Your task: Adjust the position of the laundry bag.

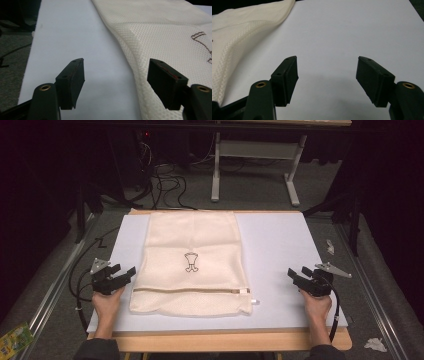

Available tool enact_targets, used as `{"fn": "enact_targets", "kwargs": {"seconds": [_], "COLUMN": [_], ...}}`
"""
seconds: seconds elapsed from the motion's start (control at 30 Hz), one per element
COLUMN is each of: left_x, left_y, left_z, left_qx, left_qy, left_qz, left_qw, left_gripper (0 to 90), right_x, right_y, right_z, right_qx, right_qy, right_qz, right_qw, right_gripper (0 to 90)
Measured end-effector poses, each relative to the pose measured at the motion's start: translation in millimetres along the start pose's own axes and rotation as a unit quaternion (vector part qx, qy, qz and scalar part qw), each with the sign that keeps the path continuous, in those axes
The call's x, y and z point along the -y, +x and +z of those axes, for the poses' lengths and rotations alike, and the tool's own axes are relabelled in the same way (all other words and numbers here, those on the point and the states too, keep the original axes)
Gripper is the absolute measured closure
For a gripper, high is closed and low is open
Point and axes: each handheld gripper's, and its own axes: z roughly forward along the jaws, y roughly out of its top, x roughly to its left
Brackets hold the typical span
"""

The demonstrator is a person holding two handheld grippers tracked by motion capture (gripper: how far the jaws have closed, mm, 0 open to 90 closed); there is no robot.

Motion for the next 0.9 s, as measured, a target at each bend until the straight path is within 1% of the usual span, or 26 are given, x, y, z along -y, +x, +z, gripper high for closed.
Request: {"fn": "enact_targets", "kwargs": {"seconds": [0.03,0.07,0.1,0.13,0.2,0.23,0.27,0.3,0.37,0.4,0.43,0.47,0.53,0.57,0.6,0.63,0.7,0.73,0.77,0.83,0.87,0.9], "left_x": [-1.7,-5.1,-5.1,-7.9,-8.9,-9.8,-11.3,-12.0,-13.1,-13.1,-14.2,-14.2,-15.0,-15.3,-15.3,-14.9,-14.5,-14.5,-14.6,-14.6,-14.8,-14.9], "left_y": [-1.7,-5.7,-5.7,-9.1,-10.8,-12.2,-14.9,-16.2,-18.1,-18.1,-19.5,-19.5,-21.1,-22.5,-22.5,-23.4,-24.6,-24.6,-24.6,-25.6,-26.2,-26.9], "left_z": [-0.9,-2.4,-2.4,-3.3,-3.4,-3.2,-2.6,-2.3,-1.6,-1.6,-1.5,-1.5,-0.7,0.7,0.7,3.0,5.5,5.5,6.1,7.1,8.0,8.8], "left_qx": [0.004,0.011,0.011,0.019,0.021,0.025,0.030,0.033,0.035,0.035,0.040,0.040,0.043,0.046,0.046,0.049,0.047,0.047,0.047,0.047,0.048,0.048], "left_qy": [0.002,0.005,0.005,0.010,0.014,0.021,0.034,0.040,0.046,0.046,0.052,0.052,0.058,0.066,0.066,0.078,0.088,0.088,0.093,0.096,0.098,0.099], "left_qz": [0.003,0.009,0.009,0.013,0.015,0.017,0.019,0.020,0.023,0.023,0.022,0.022,0.025,0.024,0.024,0.020,0.018,0.018,0.022,0.019,0.021,0.020], "left_qw": [1.0000,0.9999,0.9999,0.9997,0.9996,0.9993,0.9988,0.9985,0.9980,0.9980,0.9976,0.9976,0.9971,0.9965,0.9965,0.9956,0.9948,0.9948,0.9943,0.9941,0.9938,0.9937], "left_gripper": [30.6,31.2,31.4,31.5,32.1,32.2,32.2,32.2,32.1,32.1,32.2,32.1,32.1,32.0,31.9,32.2,33.1,33.2,33.2,33.2,33.2,33.2], "right_x": [-0.9,-2.5,-2.5,-4.1,-5.5,-5.8,-5.9,-6.3,-6.9,-6.9,-7.0,-7.0,-7.6,-8.8,-9.3,-9.7,-9.8,-9.8,-9.7,-9.8,-9.7,-9.8], "right_y": [0.9,3.6,3.6,6.8,10.4,12.2,14.5,16.6,20.9,20.9,26.4,26.4,31.8,36.5,38.7,40.8,44.6,44.6,48.1,50.3,54.5,56.7], "right_z": [0.0,0.8,0.8,2.3,3.8,4.3,4.4,4.7,5.1,5.1,4.9,4.9,5.4,6.7,7.9,9.4,12.8,12.8,15.8,16.8,20.1,21.8], "right_qx": [-0.001,-0.007,-0.007,-0.018,-0.030,-0.034,-0.037,-0.042,-0.050,-0.050,-0.061,-0.061,-0.071,-0.079,-0.085,-0.088,-0.094,-0.094,-0.103,-0.104,-0.112,-0.114], "right_qy": [0.000,0.007,0.007,0.019,0.029,0.030,0.033,0.038,0.046,0.046,0.051,0.051,0.054,0.057,0.061,0.067,0.075,0.075,0.077,0.080,0.084,0.089], "right_qz": [-0.005,-0.005,-0.005,-0.006,-0.008,-0.010,-0.010,-0.009,-0.019,-0.019,-0.026,-0.026,-0.032,-0.036,-0.035,-0.035,-0.035,-0.035,-0.034,-0.035,-0.036,-0.037], "right_qw": [1.0000,0.9999,0.9999,0.9996,0.9991,0.9989,0.9987,0.9984,0.9975,0.9975,0.9965,0.9965,0.9955,0.9946,0.9939,0.9933,0.9921,0.9921,0.9911,0.9907,0.9895,0.9888], "right_gripper": [34.0,32.7,32.7,32.7,33.6,34.8,35.7,36.5,38.7,38.7,38.7,38.7,38.6,38.7,38.8,38.9,40.0,40.0,41.5,42.0,42.8,43.1]}}
